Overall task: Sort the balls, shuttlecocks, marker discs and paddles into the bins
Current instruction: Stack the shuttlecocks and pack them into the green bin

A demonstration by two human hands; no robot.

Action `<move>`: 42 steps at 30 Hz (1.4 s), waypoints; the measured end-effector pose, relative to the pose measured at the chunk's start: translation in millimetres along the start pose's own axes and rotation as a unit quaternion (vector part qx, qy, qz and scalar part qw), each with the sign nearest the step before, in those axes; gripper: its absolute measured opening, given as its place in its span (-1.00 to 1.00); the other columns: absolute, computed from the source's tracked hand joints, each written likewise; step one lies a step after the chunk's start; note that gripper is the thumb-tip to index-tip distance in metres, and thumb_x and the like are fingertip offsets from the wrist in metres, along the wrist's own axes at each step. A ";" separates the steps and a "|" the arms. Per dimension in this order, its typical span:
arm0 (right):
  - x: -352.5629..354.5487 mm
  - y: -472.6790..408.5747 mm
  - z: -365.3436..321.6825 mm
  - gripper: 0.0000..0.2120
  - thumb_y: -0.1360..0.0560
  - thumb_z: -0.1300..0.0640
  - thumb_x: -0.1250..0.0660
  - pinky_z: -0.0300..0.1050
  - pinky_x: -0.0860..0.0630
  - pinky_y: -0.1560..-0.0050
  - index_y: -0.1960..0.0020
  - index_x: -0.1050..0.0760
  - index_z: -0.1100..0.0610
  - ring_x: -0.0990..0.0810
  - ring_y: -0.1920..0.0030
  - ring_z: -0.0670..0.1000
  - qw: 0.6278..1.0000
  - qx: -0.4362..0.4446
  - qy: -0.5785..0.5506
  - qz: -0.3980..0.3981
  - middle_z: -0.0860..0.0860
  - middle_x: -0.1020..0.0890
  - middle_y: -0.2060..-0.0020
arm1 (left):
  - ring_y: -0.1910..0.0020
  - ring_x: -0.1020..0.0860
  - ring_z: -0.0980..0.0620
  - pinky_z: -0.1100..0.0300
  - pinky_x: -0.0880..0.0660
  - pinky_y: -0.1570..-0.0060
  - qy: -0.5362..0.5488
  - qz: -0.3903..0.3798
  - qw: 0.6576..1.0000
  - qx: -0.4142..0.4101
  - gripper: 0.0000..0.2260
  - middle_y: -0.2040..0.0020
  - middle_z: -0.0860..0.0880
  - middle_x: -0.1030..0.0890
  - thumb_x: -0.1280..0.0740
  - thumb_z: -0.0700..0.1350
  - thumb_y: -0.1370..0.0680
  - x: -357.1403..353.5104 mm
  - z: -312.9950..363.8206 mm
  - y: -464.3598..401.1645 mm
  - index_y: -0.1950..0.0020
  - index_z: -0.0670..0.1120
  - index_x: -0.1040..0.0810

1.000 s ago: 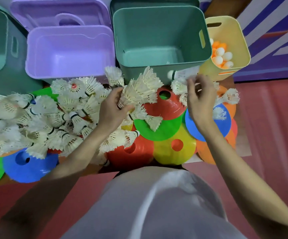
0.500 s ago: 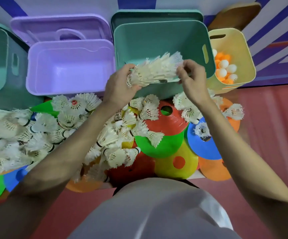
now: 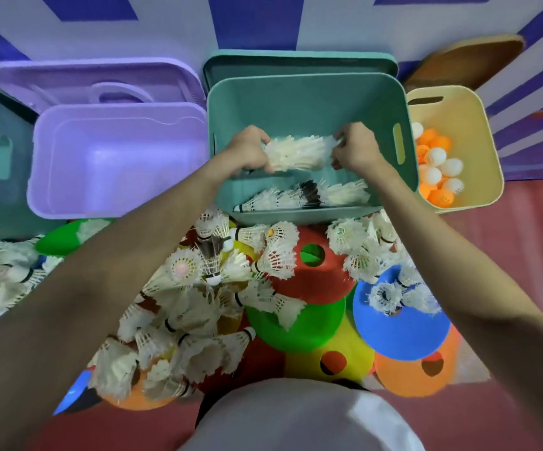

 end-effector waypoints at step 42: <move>-2.1 192.3 -61.6 -0.72 -0.53 0.22 -0.21 -0.03 -0.44 -0.02 -0.22 -0.45 0.24 -0.52 -0.05 0.14 0.915 0.380 0.042 0.129 0.16 -0.52 -0.04 | 0.19 -0.55 0.09 0.28 -0.49 0.16 0.064 0.339 0.884 -0.315 -0.85 0.05 -0.01 -0.63 -0.31 -0.18 -0.56 4.2 -25.5 198.4 -0.10 -0.13 -0.60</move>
Point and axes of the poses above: each hand's wrist, its own y-axis away from the middle knuckle, its own x-axis out of the back of the hand, z = x × y, the point moved 5 cm from there along -y, towards the middle knuckle
